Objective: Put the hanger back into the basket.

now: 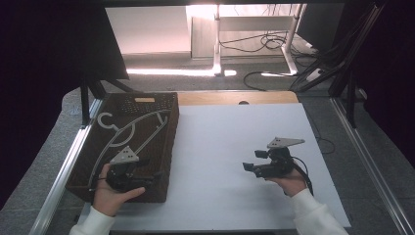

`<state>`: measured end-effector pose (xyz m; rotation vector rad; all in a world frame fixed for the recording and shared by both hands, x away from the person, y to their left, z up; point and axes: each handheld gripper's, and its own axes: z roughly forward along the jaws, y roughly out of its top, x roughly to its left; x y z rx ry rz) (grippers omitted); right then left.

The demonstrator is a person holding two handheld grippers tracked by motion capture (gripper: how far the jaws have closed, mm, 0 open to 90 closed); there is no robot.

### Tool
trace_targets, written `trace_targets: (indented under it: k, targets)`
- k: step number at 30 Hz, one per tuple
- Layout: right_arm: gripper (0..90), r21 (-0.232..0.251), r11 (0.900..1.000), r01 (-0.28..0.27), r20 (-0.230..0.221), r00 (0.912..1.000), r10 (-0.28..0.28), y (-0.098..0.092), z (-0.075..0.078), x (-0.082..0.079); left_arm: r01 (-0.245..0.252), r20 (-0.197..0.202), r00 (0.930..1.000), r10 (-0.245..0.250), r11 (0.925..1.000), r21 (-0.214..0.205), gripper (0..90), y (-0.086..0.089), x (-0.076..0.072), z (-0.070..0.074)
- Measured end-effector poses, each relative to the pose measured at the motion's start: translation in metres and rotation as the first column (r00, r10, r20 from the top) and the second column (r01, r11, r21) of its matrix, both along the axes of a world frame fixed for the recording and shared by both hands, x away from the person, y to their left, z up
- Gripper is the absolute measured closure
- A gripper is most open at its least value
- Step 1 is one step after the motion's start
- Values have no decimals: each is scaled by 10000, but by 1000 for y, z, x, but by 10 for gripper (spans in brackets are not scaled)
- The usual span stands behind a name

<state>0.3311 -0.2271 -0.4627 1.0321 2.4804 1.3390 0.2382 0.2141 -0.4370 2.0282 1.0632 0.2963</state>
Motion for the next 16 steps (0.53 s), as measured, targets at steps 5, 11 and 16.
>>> trace_targets:
  k: [5,11,16]
  targets:
    - [245,-195,9998,-48,137,9999,50,2,-1,-1,-71,1,10000,71,9993,-371,277,5,-1,0]
    - [237,-350,9994,-63,208,9998,71,1,0,-3,-156,96,9998,163,9979,-634,275,8,0,3]
    - [227,-351,9993,94,402,9992,-79,-4,2,-5,-209,66,9998,212,9985,-512,273,7,4,1]
